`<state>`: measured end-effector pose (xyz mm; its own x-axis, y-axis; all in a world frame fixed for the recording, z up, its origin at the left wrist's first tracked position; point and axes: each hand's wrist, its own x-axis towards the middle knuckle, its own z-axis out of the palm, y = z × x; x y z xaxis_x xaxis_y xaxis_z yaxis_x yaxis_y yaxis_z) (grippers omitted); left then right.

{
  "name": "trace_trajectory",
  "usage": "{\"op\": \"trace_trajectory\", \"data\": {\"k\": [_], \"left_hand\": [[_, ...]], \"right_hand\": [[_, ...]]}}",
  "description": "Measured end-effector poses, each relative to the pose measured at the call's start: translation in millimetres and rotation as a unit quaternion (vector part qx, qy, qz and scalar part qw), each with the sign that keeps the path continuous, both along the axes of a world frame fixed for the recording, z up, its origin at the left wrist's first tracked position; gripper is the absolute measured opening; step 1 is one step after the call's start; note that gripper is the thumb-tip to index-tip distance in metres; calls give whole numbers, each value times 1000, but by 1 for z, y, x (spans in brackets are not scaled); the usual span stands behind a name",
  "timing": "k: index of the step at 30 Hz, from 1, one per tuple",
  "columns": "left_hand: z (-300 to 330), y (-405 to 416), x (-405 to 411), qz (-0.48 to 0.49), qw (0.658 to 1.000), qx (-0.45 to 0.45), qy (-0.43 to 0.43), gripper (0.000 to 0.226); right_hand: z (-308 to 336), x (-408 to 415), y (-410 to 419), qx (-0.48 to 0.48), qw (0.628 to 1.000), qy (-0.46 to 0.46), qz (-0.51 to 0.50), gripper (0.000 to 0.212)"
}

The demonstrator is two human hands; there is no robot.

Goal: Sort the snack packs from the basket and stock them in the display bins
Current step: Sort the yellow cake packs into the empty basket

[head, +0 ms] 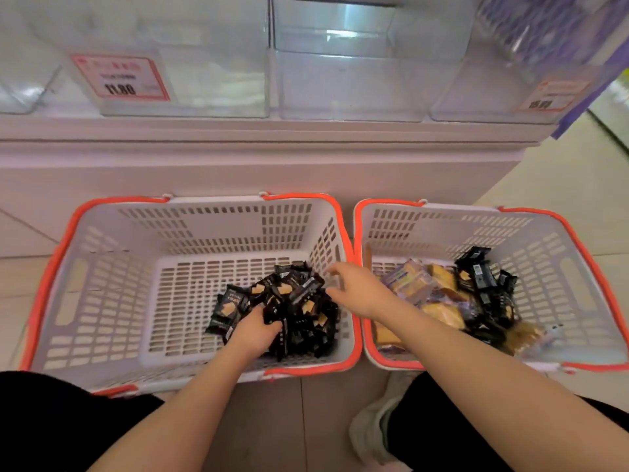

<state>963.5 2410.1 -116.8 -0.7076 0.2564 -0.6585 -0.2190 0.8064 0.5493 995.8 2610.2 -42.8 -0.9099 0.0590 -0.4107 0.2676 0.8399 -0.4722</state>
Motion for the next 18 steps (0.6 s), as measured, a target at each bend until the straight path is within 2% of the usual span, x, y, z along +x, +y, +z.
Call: {"op": "trace_trajectory", "data": {"k": [2, 5, 9, 12, 14, 18], "left_hand": [[9, 16, 0, -21, 998, 5, 66, 53], [34, 54, 3, -64, 973, 93, 200, 38], [67, 110, 13, -181, 928, 205, 252, 24], [68, 152, 26, -265, 906, 226, 242, 23], [54, 196, 35, -308, 902, 220, 210, 23], [27, 236, 43, -379, 899, 154, 154, 24]], "right_hand": [[15, 4, 14, -1, 1000, 28, 6, 40], [37, 14, 46, 0, 999, 35, 8, 30], [54, 37, 114, 38, 999, -17, -2, 20], [54, 66, 170, 53, 996, -38, -64, 20], [40, 92, 216, 54, 986, -52, -147, 21], [-1, 135, 250, 77, 965, -98, -232, 23]]}}
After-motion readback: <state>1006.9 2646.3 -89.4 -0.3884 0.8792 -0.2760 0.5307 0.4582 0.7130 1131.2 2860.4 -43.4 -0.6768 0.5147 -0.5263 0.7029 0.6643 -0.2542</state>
